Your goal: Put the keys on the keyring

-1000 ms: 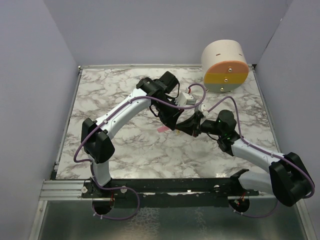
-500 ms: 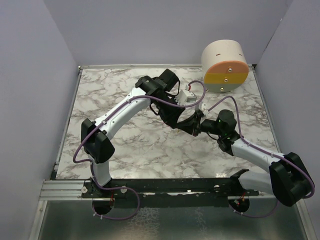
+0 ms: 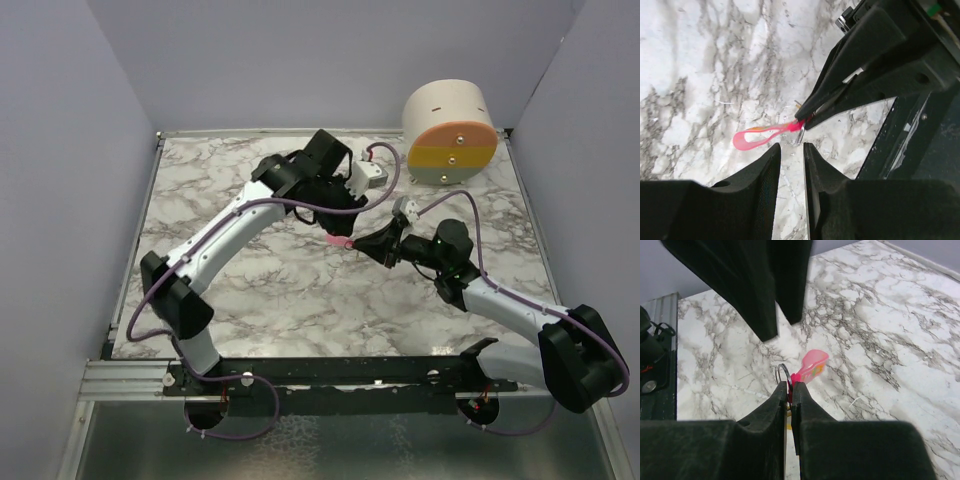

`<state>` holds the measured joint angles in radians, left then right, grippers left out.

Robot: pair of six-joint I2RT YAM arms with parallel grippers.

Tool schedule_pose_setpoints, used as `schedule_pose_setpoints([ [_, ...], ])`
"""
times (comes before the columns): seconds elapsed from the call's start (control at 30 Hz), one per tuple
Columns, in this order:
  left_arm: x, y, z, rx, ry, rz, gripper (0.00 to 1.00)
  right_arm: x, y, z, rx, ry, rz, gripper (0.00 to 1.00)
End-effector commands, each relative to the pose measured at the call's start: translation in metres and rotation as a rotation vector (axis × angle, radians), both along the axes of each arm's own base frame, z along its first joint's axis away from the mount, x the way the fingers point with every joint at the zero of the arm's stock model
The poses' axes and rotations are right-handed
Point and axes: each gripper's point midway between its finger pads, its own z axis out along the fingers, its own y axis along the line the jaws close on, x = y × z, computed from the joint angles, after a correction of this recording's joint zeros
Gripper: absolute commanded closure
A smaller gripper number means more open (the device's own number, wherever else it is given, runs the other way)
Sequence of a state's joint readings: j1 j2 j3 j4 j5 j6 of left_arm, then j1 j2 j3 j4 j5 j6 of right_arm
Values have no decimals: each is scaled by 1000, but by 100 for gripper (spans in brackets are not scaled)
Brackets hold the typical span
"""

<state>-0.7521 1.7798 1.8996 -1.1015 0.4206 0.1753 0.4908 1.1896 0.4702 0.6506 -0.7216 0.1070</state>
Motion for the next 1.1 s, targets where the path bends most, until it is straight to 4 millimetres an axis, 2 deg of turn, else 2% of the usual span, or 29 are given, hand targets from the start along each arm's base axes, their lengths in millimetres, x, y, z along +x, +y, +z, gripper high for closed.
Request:
schedule_pose_setpoints([
  [0.0, 21, 8, 68, -208, -264, 184, 72, 23, -8, 23, 58, 1, -134, 99],
  [0.17, 24, 9, 87, -454, -395, 299, 70, 30, -14, 37, 124, 32, -205, 99],
  [0.43, 21, 1, 87, -765, -470, 339, 69, 34, -19, 66, 223, 58, -255, 99],
  [0.6, 19, 4, 83, -853, -481, 370, 69, 39, -22, 81, 266, 75, -292, 99],
  [0.93, 10, 38, 99, -1026, -561, 497, 69, 44, -21, 100, 344, 127, -309, 99],
  [1.07, 7, 42, 100, -1058, -544, 518, 66, 44, -21, 106, 386, 152, -303, 99],
])
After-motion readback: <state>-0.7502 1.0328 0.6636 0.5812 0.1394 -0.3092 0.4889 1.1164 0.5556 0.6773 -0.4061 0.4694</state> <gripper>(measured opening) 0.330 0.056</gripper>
